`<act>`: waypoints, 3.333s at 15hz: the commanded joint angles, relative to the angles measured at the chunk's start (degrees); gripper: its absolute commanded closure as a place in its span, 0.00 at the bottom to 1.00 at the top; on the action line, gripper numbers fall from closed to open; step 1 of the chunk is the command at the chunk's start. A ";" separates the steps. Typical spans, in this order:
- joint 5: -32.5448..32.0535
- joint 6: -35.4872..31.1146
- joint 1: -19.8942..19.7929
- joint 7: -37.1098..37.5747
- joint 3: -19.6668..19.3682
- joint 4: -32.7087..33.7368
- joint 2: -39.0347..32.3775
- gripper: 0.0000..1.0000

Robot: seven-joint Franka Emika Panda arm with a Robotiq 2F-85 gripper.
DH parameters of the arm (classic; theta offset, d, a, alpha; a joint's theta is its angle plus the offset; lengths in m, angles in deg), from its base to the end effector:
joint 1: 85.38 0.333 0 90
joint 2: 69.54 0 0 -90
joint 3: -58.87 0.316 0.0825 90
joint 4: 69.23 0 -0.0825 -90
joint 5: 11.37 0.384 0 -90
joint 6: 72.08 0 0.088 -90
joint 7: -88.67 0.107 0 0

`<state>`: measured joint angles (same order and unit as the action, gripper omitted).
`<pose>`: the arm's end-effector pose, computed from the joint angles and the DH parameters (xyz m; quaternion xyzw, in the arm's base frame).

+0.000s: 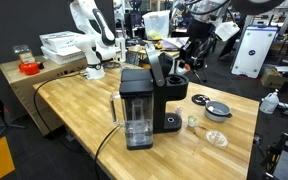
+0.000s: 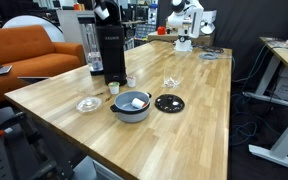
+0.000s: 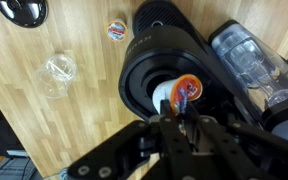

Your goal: Put one coffee pod in the coffee machine then put another coffee pod in the gray pot

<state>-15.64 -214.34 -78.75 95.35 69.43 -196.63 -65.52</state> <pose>0.5195 0.1622 0.4382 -0.9791 -0.1163 -0.1666 0.0008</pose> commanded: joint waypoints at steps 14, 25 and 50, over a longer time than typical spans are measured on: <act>6.43 -0.31 0.94 -7.96 -1.02 2.52 -4.54 0.96; 4.74 0.77 1.46 -8.91 -1.24 6.44 -6.18 0.96; 8.98 1.38 0.65 -12.68 -2.84 7.06 -9.97 0.60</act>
<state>-8.22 -214.04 -77.76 84.31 66.18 -190.86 -74.93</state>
